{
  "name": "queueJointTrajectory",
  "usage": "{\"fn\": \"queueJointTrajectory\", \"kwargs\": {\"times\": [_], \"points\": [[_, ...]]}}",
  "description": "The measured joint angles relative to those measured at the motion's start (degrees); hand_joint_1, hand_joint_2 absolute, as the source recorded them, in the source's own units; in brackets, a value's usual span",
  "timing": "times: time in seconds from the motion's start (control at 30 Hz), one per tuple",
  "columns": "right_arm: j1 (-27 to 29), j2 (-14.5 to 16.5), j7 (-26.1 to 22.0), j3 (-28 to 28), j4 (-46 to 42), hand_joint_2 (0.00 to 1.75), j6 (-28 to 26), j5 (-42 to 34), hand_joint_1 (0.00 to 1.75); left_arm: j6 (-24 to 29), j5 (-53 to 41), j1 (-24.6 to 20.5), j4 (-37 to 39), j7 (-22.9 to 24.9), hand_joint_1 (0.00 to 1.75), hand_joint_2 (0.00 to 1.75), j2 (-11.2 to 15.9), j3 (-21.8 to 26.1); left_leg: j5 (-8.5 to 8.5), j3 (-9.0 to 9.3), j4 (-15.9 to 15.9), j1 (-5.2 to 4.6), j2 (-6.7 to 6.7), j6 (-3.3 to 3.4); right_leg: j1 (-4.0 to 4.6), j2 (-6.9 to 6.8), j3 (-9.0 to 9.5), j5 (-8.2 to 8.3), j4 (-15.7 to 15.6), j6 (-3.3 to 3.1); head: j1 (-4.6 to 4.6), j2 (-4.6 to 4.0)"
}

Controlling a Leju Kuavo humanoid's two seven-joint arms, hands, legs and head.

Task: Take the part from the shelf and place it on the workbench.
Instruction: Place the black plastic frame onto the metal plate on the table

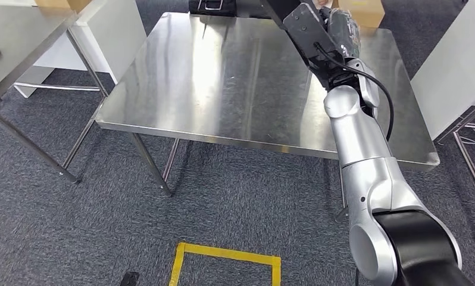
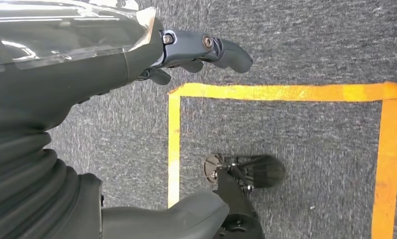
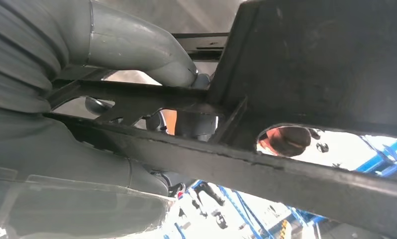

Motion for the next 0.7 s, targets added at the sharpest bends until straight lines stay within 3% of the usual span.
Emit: {"fn": "queueJointTrajectory", "kwargs": {"times": [0.1,0.13,0.23,0.27,0.3,0.33,0.4,0.43,0.47,0.53,0.57,0.63,0.7], "points": [[-0.3,0.0,0.1,-0.1,0.0,1.75,0.1,0.2,1.75,0.0,0.0,-0.1,0.0,0.0,0.0,1.75,-0.1,-0.1,-0.39,1.7,-0.8,0.03,0.01,0.74,0.19,-0.04,-0.42,-0.6,2.0,0.91,0.07,0.0],[-0.5,0.0,0.1,-0.1,0.0,1.75,0.1,0.3,1.75,0.0,0.0,-0.1,0.0,0.0,0.0,1.75,-0.1,-0.1,-0.5,2.14,-1.0,0.09,-0.03,0.98,0.13,-0.08,-1.82,-1.09,4.5,1.03,0.14,0.0],[-0.3,-0.2,0.2,-0.1,0.1,1.75,0.1,0.5,1.75,0.0,-0.1,-0.2,0.0,0.0,0.0,1.75,0.0,-0.1,-1.38,2.88,-1.0,0.12,-0.23,1.45,-0.07,-0.13,-9.33,-4.51,15.5,0.66,0.22,0.0],[0.0,-0.4,0.3,-0.1,0.1,1.75,0.1,0.7,1.75,0.0,-0.1,-0.1,0.0,0.0,0.0,1.75,-0.1,-0.1,-1.81,3.27,-1.0,0.12,-0.37,1.45,-0.15,-0.13,-11.14,-5.5,17.2,0.69,0.24,0.0],[0.4,-0.6,0.4,-0.2,0.1,1.75,0.0,0.8,1.75,0.0,-0.3,-0.1,0.0,0.0,0.0,1.75,-0.1,-0.2,-2.26,3.79,-1.0,0.12,-0.56,1.36,-0.26,-0.14,-11.89,-5.48,16.8,1.02,0.29,0.0],[0.6,-0.7,0.4,-0.2,0.2,1.75,0.0,1.0,1.75,0.0,-0.4,0.0,0.0,0.0,0.0,1.75,-0.2,-0.2,-2.76,4.41,-0.9,0.12,-0.75,1.22,-0.41,-0.18,-11.6,-4.15,14.2,1.7,0.29,0.0],[0.8,-1.2,0.6,-0.4,0.2,1.75,0.0,1.3,1.75,-0.1,-0.5,0.0,0.0,0.0,0.0,1.75,-0.2,-0.3,-3.93,5.54,-0.6,0.0,-0.98,0.77,-0.72,-0.53,-9.54,1.49,5.7,3.19,0.37,0.0],[0.9,-1.5,0.7,-0.4,0.2,1.75,-0.1,1.4,1.75,-0.1,-0.6,0.0,0.0,0.1,0.0,1.75,-0.2,-0.3,-4.51,5.87,-0.5,-0.1,-1.03,0.47,-0.7,-0.75,-8.5,3.76,2.3,3.12,0.4,0.0],[0.9,-1.6,0.9,-0.5,0.2,1.75,-0.1,1.5,1.75,-0.1,-0.6,0.0,0.0,0.1,0.0,1.75,-0.2,-0.3,-5.01,6.05,-0.4,-0.2,-1.03,0.17,-0.63,-0.88,-7.83,5.39,0.3,2.66,0.35,0.0],[0.9,-1.9,1.1,-0.6,0.2,1.75,-0.2,1.7,1.75,-0.2,-0.6,0.0,0.0,0.2,0.0,1.75,-0.1,-0.3,-5.55,6.31,0.0,-0.2,-1.03,-0.34,-0.53,-0.81,-7.1,5.7,-0.2,0.97,0.29,0.0],[0.9,-1.9,1.2,-0.6,0.1,1.75,-0.2,1.8,1.75,-0.2,-0.6,0.0,0.0,0.2,0.0,1.75,-0.1,-0.3,-5.63,6.13,0.7,-0.12,-0.96,-0.57,-0.66,-0.72,-6.73,5.77,-0.3,0.55,0.21,0.0],[0.9,-2.0,1.2,-0.7,-0.1,1.75,-0.3,1.9,1.75,-0.2,-0.7,-0.1,0.0,0.1,0.0,1.75,-0.1,-0.3,-5.89,3.98,4.7,0.14,-0.67,-1.17,-0.92,-0.64,-5.73,5.32,-0.3,-0.25,0.12,0.0],[0.8,-2.0,1.2,-0.8,-0.2,1.75,-0.3,1.9,1.75,-0.2,-0.7,-0.1,0.0,0.1,0.0,1.75,-0.1,-0.4,-7.67,-0.63,12.0,0.52,-0.37,-1.91,-0.89,-0.53,-4.87,4.62,-0.4,-0.9,0.07,0.0]]}}
